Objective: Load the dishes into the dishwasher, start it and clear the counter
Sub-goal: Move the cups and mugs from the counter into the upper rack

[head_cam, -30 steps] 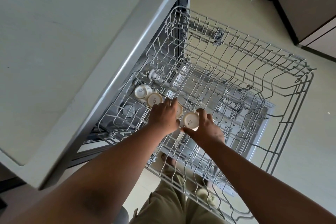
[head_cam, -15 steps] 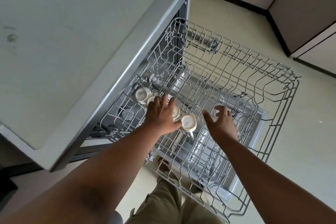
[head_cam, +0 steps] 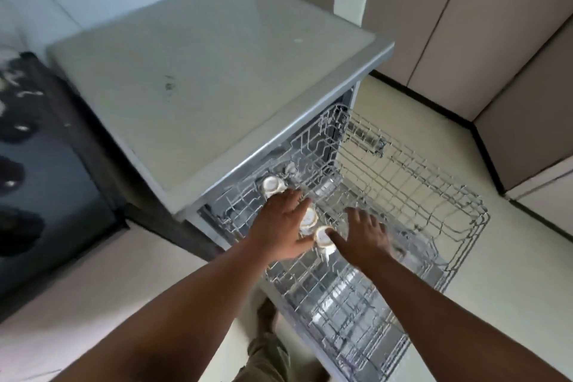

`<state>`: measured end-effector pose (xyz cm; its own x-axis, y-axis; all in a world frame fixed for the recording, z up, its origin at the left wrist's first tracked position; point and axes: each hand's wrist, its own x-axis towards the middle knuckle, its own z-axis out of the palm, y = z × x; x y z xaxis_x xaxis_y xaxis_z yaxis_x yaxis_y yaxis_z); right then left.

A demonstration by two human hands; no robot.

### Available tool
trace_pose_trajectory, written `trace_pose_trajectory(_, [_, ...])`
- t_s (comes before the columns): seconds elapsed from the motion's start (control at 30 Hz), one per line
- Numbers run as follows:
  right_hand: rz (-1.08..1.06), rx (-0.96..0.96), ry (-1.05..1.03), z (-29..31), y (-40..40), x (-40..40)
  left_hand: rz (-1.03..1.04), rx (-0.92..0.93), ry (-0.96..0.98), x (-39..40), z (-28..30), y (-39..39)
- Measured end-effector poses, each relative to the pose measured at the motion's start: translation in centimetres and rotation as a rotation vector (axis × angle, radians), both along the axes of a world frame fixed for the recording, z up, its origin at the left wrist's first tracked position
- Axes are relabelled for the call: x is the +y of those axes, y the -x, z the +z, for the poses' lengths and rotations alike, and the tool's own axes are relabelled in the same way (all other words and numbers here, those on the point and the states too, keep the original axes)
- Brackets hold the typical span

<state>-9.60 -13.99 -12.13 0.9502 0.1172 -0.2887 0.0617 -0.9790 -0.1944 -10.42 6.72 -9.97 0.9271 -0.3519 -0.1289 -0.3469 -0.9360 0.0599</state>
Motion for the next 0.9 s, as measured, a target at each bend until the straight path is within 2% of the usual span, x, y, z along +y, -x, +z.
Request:
trace_pose_trajectory(0.17, [0.224, -0.146, 0.025, 7.2, -0.8, 5.1, -0.012, -0.194, 0.043, 1.6, 6.9, 2.6])
trace_pose_trajectory(0.37, [0.398, -0.360, -0.028, 13.9, -0.2, 10.8, 0.275, -0.367, -0.071, 6.9, 13.2, 4.8])
trace_pose_trajectory(0.5, [0.483, -0.400, -0.035, 15.7, 1.2, 15.0, 0.415, -0.391, -0.125, 12.0, 15.1, 7.5])
trace_pose_trajectory(0.63, [0.529, -0.430, 0.006, 16.6, 2.8, 20.4, 0.492, -0.387, -0.070, 17.1, 16.2, 11.1])
trace_pose_trajectory(0.8, [0.493, -0.465, -0.146, 18.7, 7.6, 32.6, 0.552, -0.457, -0.055, 27.2, 18.5, 17.2])
trace_pose_trajectory(0.9, [0.546, -0.502, -0.236, 20.1, 9.9, 39.6, 0.627, -0.514, -0.054, 32.8, 20.0, 20.0])
